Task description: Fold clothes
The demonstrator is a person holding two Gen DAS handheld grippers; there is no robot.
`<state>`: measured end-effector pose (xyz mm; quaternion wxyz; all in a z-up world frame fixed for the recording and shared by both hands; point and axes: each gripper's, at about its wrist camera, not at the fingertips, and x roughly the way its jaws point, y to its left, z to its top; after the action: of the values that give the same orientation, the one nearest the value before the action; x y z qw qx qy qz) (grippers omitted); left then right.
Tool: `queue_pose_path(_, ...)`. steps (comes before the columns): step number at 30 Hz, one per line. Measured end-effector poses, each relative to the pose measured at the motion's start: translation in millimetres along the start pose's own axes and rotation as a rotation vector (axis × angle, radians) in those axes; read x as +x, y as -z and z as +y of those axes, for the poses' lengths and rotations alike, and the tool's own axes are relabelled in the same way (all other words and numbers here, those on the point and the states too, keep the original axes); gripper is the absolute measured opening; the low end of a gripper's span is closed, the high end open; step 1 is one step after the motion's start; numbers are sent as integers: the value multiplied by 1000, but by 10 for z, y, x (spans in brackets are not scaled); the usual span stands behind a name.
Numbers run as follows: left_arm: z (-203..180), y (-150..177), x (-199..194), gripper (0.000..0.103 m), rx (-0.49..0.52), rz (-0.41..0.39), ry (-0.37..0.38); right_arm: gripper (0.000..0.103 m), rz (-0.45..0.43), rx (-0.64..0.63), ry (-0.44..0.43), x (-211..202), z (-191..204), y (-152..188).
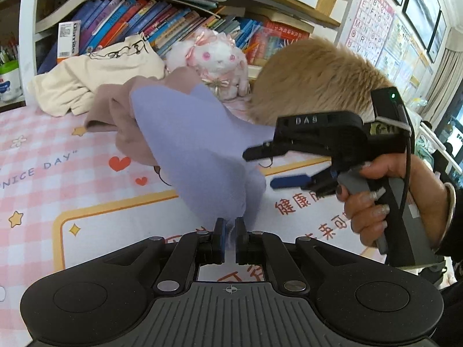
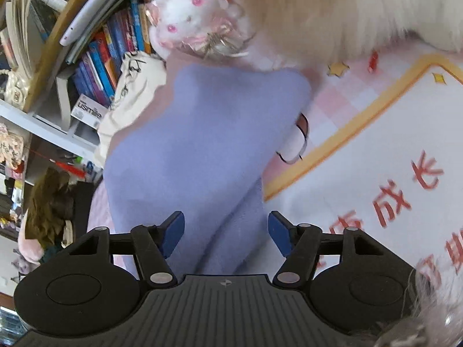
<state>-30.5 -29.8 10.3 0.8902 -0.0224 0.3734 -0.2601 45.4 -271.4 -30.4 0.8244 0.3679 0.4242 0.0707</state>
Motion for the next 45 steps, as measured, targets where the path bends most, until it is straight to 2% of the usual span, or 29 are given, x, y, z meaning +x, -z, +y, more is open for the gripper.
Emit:
queue_pose_path(1, 3, 4, 19, 12, -2, 7, -12, 61, 4, -4, 6, 36, 14, -25)
queue_pose_path(2, 6, 3, 42, 14, -4, 18, -30, 56, 7, -6, 13, 69, 25, -48)
queue_pose_path(3, 4, 3, 59, 21, -2, 26, -51, 52, 8, -3, 24, 98, 32, -64)
queue_pose_path(4, 2, 2, 73, 37, 0, 34, -72, 52, 9, 1, 35, 126, 38, -80)
queue_pose_path(5, -7, 4, 80, 46, 5, 28, -95, 52, 8, 0, 43, 152, 45, -96)
queue_pose_path(6, -17, 6, 84, 66, 12, 20, -119, 49, 4, -7, 43, 172, 55, -109)
queue_pose_path(7, -34, 3, 96, 75, 21, 4, -137, 48, 0, -14, 43, 191, 64, -121)
queue_pose_path(9, -69, -8, 150, 75, 46, -8, -145, 48, -6, -31, 45, 237, 95, -165)
queue_pose_path(11, -113, -18, 293, 75, 82, 20, -177, 49, -5, -26, 48, 287, 102, -216)
queue_pose_path(13, -142, -13, 429, 72, 104, 49, -238, 49, -9, 1, 45, 313, 56, -253)
queue_pose_path(14, -136, -8, 455, 66, 96, 50, -261, 49, -11, 17, 41, 324, 27, -269)
queue_pose_path(16, -152, -3, 438, 24, 96, 36, -286, 48, -21, 51, 20, 332, -46, -288)
queue_pose_path(18, -217, 0, 338, 10, 127, 9, -285, 48, -26, 79, 4, 350, -88, -327)
queue_pose_path(20, -282, 3, 237, 7, 157, -19, -284, 44, -30, 104, -5, 370, -120, -375)
queue_pose_path(21, -315, 4, 187, 6, 172, -32, -284, 31, -34, 113, -3, 380, -131, -413)
queue_pose_path(23, -380, 7, 87, 6, 202, -60, -283, 16, -34, 123, -17, 379, -156, -487)
queue_pose_path(25, -445, 9, -14, 5, 232, -87, -283, 13, -45, 118, -70, 291, -140, -563)
queue_pose_path(28, -564, -29, -140, 5, 288, -124, -276, 12, -118, 73, -205, -47, 20, -709)
queue_pose_path(31, -675, -211, -272, 5, 314, -209, -219, 11, -223, 32, -370, -540, 305, -956)
queue_pose_path(34, -809, -547, -547, 4, 333, -379, -101, 11, -359, -68, -512, -1136, 725, -1227)
queue_pose_path(36, -853, -757, -815, 4, 322, -504, 16, 11, -482, -200, -575, -1603, 1087, -1331)
queue_pose_path(39, -846, -991, -1299, 4, 281, -694, 237, 11, -660, -410, -690, -2235, 1566, -1323)
queue_pose_path(41, -764, -1032, -1560, 4, 233, -784, 377, 11, -754, -544, -777, -2556, 1838, -1252)
queue_pose_path(43, -675, -1062, -1814, 4, 182, -870, 518, 11, -797, -657, -825, -2730, 2092, -1171)
queue_pose_path(45, -519, -1041, -1878, 4, 108, -877, 565, 11, -740, -703, -784, -2619, 2310, -1146)
